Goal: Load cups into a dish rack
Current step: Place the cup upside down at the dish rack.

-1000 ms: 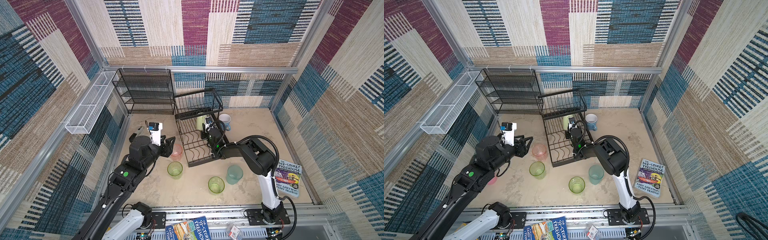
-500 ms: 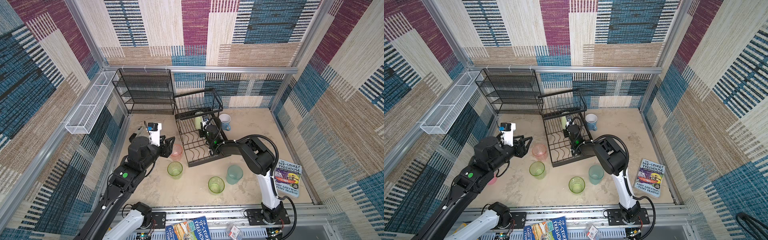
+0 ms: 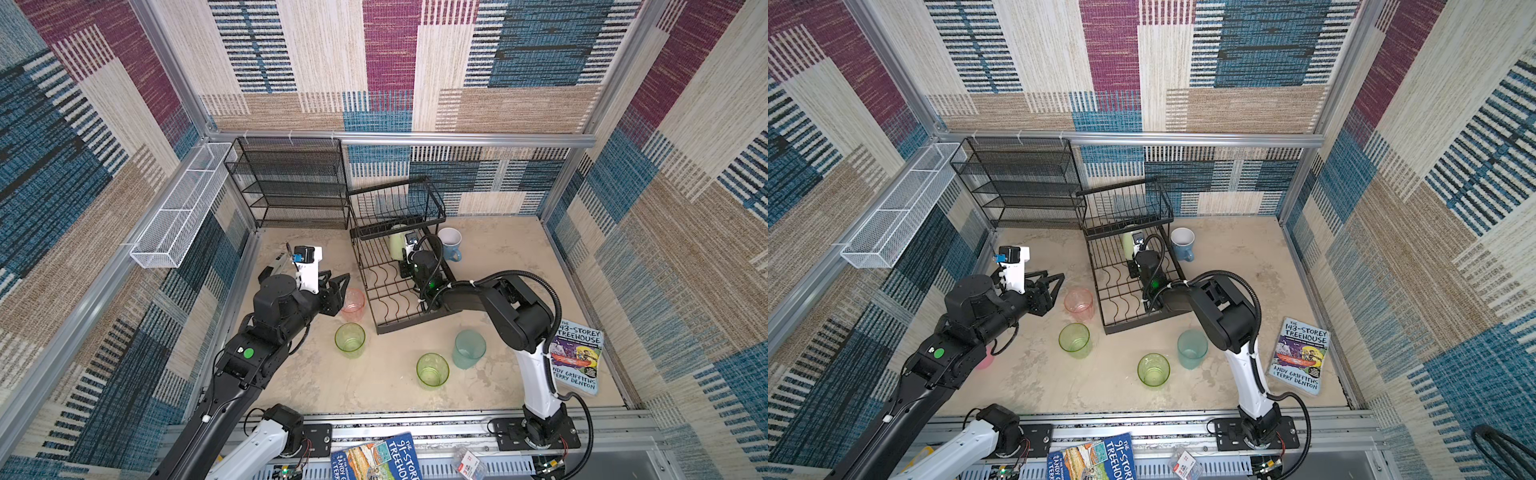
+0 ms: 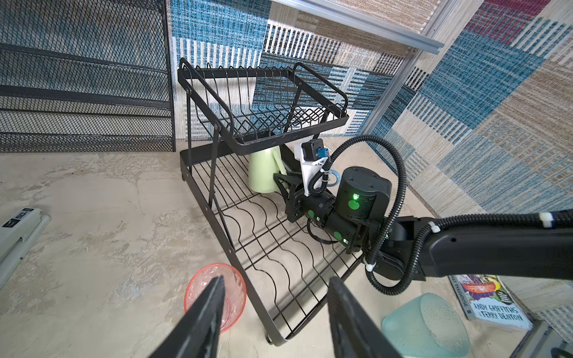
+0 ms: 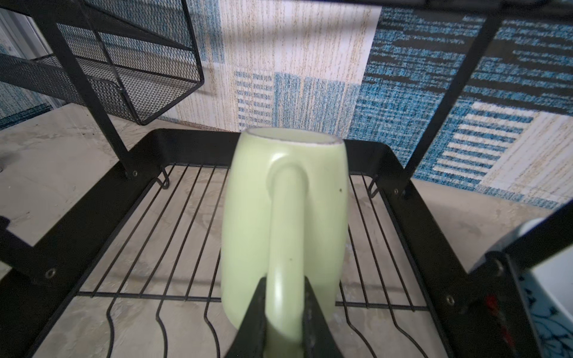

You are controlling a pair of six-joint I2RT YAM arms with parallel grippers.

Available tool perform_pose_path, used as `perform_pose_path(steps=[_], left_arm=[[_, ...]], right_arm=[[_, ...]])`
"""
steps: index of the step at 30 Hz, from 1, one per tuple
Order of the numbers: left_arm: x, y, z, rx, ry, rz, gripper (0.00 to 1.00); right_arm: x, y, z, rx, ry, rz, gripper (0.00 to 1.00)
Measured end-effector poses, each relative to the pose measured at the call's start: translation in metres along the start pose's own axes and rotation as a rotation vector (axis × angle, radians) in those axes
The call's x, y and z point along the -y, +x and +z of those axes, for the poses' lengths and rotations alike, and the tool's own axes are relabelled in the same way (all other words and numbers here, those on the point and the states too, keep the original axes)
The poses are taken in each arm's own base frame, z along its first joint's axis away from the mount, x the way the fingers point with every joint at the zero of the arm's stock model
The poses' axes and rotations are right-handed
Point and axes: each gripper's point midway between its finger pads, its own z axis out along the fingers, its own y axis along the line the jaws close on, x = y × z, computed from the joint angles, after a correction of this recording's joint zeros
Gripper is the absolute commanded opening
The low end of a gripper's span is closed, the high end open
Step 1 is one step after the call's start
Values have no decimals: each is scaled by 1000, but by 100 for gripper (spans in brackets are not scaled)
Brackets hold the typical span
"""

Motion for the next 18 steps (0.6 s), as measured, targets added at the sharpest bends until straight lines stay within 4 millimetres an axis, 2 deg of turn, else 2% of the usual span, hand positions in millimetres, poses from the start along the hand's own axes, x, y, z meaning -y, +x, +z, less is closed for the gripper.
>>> perform_pose_path(steps=[18], left_arm=[[0,-2,-5,19,3,-8,56]], right_arm=[[-4,13,-3,-100,-27,28,14]])
